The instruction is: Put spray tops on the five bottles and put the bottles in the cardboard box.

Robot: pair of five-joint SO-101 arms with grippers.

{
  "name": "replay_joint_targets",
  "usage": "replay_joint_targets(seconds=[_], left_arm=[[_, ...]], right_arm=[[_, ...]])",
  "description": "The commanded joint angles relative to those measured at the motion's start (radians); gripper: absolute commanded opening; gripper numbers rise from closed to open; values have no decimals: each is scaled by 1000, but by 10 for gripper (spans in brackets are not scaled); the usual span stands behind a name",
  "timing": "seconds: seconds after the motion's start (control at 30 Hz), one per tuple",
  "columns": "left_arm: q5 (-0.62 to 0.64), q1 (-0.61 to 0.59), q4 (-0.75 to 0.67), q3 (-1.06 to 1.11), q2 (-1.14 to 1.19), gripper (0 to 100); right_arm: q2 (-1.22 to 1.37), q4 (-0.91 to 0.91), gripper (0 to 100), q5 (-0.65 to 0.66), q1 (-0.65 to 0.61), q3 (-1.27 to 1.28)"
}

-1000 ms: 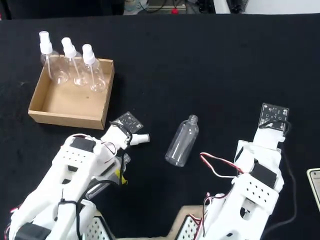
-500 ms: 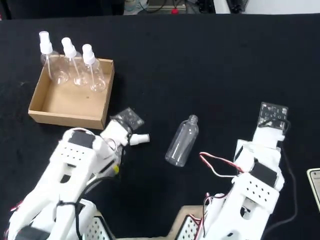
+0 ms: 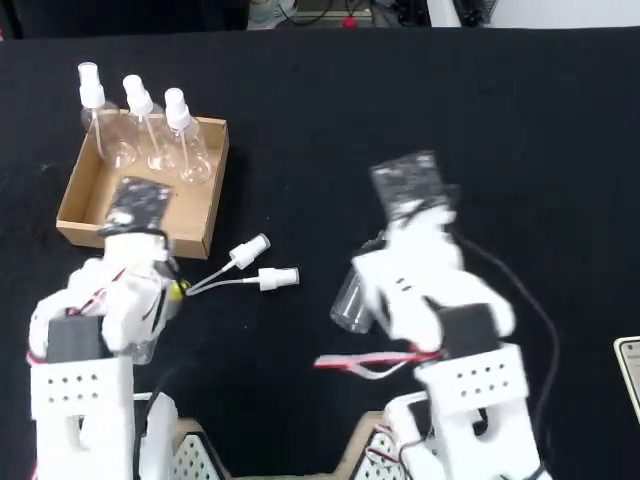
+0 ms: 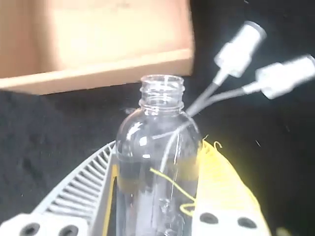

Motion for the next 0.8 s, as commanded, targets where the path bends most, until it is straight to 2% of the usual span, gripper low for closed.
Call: replay_joint_targets(seconds=[0.0, 0.1, 0.33, 0.53, 0.77], left_arm=[[112, -91, -110, 96, -109, 124], [187, -108, -147, 151, -175, 124], [278, -108, -150, 252, -288, 124], [336, -108, -150, 282, -358, 124], [331, -108, -149, 325, -422, 124]], right_arm=[[4, -135, 12, -41, -146, -7], [4, -273, 12, -74, -201, 59], [5, -503, 12, -147, -365, 156], [159, -606, 16, -224, -396, 136], [510, -612, 170, -448, -410, -22]])
